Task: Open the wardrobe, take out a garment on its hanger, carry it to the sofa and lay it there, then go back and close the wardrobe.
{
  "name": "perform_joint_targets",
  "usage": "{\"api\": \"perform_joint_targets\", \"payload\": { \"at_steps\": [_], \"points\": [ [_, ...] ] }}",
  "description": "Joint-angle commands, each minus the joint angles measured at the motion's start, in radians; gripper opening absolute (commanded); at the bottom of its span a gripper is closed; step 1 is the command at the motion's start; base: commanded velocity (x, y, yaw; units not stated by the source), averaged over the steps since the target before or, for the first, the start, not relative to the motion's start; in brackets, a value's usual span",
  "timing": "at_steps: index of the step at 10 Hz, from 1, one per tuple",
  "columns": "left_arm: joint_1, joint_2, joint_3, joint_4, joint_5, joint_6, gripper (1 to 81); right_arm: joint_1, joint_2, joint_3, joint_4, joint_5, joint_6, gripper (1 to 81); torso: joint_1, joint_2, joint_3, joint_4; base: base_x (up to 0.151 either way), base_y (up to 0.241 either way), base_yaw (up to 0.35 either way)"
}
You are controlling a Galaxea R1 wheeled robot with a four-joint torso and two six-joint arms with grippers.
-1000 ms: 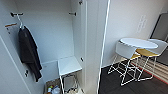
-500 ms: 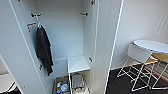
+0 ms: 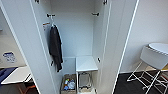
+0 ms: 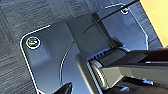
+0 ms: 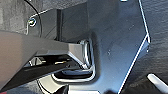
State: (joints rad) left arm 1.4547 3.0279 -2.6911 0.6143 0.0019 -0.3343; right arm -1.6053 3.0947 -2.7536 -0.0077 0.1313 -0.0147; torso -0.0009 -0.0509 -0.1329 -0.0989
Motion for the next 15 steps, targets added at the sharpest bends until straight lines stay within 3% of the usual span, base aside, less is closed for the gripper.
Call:
{"api": "perform_joint_targets", "payload": {
  "at_steps": [1, 4, 11, 15],
  "points": [
    [-0.043, 0.003, 0.002, 0.01, 0.047, 0.008, 81.1, 0.027, 0.005, 0.0, 0.006, -0.056, -0.002, 81.1, 0.001, 0.0, 0.0, 0.0, 0.0, 0.0, 0.237],
    [-0.044, 0.003, 0.002, 0.012, 0.047, 0.008, 81.1, 0.027, 0.001, 0.0, 0.006, -0.055, -0.002, 81.1, 0.001, 0.0, 0.0, 0.0, 0.0, 0.0, 0.218],
    [-0.043, -0.001, 0.003, -0.005, 0.046, 0.001, 81.1, 0.04, 0.003, 0.0, 0.006, -0.056, -0.002, 81.1, 0.001, 0.0, 0.0, 0.0, 0.0, 0.0, 0.0],
    [-0.043, 0.0, 0.003, -0.005, 0.04, -0.002, 81.1, 0.067, 0.003, 0.003, 0.003, -0.071, -0.002, 81.1, 0.001, -0.001, 0.001, 0.0, 0.096, 0.0, 0.0]
  ]
}}
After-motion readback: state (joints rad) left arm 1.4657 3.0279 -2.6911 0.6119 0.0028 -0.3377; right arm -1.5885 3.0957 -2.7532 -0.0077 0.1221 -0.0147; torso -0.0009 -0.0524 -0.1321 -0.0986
